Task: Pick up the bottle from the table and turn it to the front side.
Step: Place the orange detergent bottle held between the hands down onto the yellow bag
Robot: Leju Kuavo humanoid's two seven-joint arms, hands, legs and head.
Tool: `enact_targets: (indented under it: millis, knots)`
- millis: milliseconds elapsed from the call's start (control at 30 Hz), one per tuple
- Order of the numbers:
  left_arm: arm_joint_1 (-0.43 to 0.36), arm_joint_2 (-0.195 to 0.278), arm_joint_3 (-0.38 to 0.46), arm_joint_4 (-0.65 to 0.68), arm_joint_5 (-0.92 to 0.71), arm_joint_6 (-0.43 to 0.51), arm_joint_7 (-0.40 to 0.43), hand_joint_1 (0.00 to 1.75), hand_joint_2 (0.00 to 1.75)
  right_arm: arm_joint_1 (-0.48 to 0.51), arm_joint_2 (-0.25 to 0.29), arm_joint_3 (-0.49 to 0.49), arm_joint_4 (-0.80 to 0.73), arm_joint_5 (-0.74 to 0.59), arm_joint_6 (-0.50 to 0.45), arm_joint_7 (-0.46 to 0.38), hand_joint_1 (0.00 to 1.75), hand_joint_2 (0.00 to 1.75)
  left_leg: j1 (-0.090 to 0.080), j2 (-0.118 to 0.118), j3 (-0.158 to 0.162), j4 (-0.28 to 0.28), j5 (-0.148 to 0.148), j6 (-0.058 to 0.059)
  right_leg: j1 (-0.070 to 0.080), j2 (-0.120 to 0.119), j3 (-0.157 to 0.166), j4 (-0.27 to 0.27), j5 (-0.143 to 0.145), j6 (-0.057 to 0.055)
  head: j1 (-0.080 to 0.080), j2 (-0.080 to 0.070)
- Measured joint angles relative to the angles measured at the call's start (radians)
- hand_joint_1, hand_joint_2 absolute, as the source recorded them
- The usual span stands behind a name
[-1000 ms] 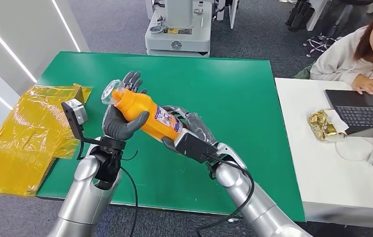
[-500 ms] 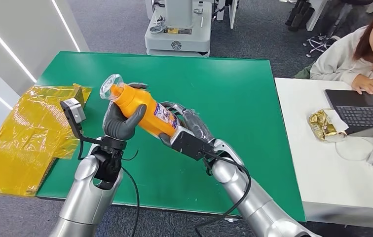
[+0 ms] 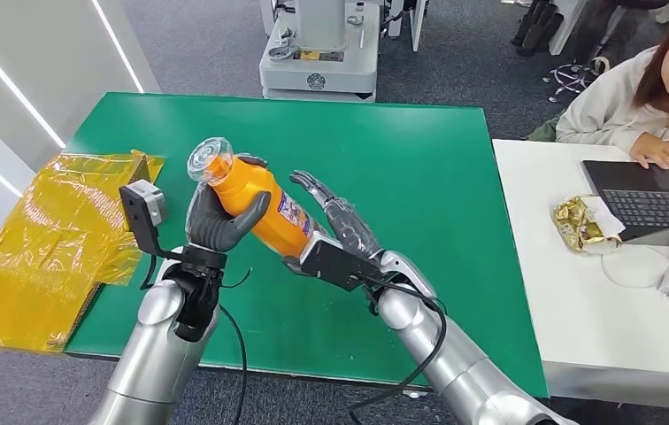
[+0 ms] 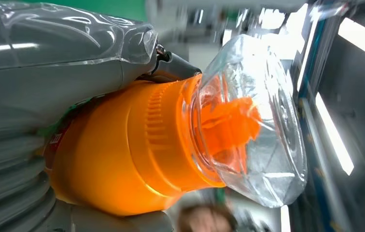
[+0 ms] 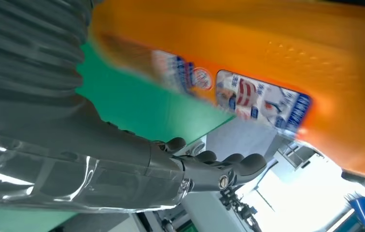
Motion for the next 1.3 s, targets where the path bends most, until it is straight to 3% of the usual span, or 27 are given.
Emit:
enact_targets:
  millis: [167, 333, 533, 667, 800, 1000, 1300]
  knots:
    - [-0.008, 0.035, 0.000, 0.000, -0.270, 0.091, -0.031, 1.75, 1.75, 0.052, -0.030, 0.001, -0.051, -0.010, -0.006, -0.011, 0.00, 1.75, 0.000, 0.000, 0.000, 0.000, 0.000, 0.000, 0.000, 0.000, 0.000, 0.000, 0.000, 0.000, 0.000, 0.000]
    - [-0.035, 0.086, 0.008, 0.002, -0.520, 0.156, -0.039, 1.75, 1.75, 0.164, -0.112, -0.004, -0.190, -0.018, -0.031, -0.017, 0.00, 1.75, 0.000, 0.000, 0.000, 0.000, 0.000, 0.000, 0.000, 0.000, -0.001, 0.000, 0.000, 0.000, 0.000, 0.000]
    - [-0.118, 0.150, 0.009, 0.086, -0.752, 0.185, -0.002, 1.75, 1.75, 0.340, -0.207, -0.064, -0.454, 0.029, -0.084, 0.012, 0.00, 1.75, 0.000, 0.000, -0.001, 0.000, 0.000, 0.000, 0.000, -0.001, -0.001, -0.001, 0.000, 0.000, 0.000, 0.000]
    - [-0.154, 0.189, -0.007, 0.127, -1.025, 0.288, 0.056, 1.75, 1.75, 0.455, -0.252, -0.149, -0.638, 0.066, -0.099, 0.028, 0.00, 1.75, 0.000, 0.000, -0.001, 0.000, 0.000, 0.000, 0.000, 0.000, -0.001, -0.001, 0.000, 0.000, 0.000, 0.000]
    - [-0.168, 0.216, -0.025, 0.155, -1.132, 0.331, 0.082, 1.75, 1.75, 0.525, -0.273, -0.226, -0.757, 0.080, -0.093, 0.029, 0.00, 1.75, 0.000, 0.001, -0.001, 0.000, -0.001, 0.000, 0.000, 0.001, -0.002, -0.001, 0.000, 0.000, 0.000, 0.000]
    - [-0.174, 0.230, -0.049, 0.179, -1.223, 0.340, 0.118, 1.75, 1.75, 0.563, -0.282, -0.265, -0.824, 0.112, -0.096, 0.036, 0.00, 1.75, 0.000, 0.001, -0.001, 0.000, -0.001, 0.000, 0.000, 0.001, -0.002, 0.000, 0.000, 0.000, 0.000, 0.000]
    - [-0.150, 0.265, -0.099, 0.232, -1.696, 0.383, 0.342, 1.75, 1.75, 0.660, -0.288, -0.366, -0.920, 0.200, -0.155, 0.075, 0.00, 1.75, 0.000, 0.001, -0.002, 0.000, -0.001, 0.000, 0.000, 0.001, -0.002, -0.001, -0.001, 0.001, 0.000, 0.000]
